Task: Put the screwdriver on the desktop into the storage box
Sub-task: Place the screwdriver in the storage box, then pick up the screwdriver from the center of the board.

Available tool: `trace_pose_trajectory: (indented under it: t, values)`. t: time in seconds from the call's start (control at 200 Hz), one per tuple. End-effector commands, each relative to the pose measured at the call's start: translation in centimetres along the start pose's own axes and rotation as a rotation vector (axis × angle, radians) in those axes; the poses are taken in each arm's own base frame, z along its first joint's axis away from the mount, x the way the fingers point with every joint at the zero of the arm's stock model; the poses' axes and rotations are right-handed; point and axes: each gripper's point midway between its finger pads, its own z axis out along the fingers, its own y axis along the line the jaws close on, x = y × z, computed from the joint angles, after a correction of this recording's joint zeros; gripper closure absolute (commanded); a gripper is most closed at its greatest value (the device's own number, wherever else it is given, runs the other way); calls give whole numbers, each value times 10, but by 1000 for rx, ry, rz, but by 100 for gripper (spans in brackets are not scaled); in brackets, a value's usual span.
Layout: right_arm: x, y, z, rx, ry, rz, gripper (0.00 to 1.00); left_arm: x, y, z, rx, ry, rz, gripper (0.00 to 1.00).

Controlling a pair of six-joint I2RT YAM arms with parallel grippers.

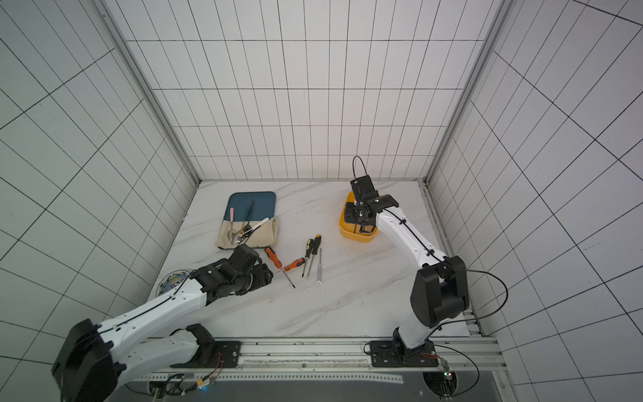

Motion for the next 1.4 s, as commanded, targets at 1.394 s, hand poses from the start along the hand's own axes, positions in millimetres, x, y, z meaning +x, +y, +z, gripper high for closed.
trace_pose_trajectory:
  t: [1.394]
  values:
    - [129, -29, -3, 22, 100, 22, 61, -6, -77, 86, -10, 124, 386, 35]
